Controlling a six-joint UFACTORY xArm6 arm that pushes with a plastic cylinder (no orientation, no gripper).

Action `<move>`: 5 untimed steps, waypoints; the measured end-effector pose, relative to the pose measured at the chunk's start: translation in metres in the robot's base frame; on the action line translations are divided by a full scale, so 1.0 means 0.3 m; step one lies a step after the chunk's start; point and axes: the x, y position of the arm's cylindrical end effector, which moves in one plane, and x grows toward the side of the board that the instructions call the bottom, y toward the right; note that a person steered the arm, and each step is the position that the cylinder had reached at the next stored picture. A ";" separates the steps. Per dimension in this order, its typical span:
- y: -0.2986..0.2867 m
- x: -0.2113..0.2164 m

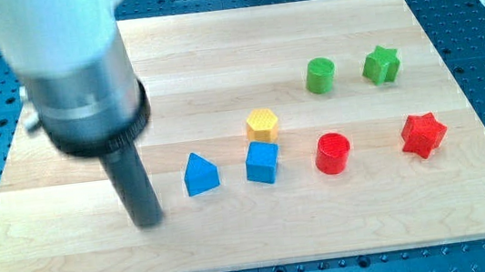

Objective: Push the blue triangle slightly to the top side

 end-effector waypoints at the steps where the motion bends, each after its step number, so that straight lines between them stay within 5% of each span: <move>1: 0.193 -0.046; 4: 0.138 -0.327; 5: 0.048 -0.234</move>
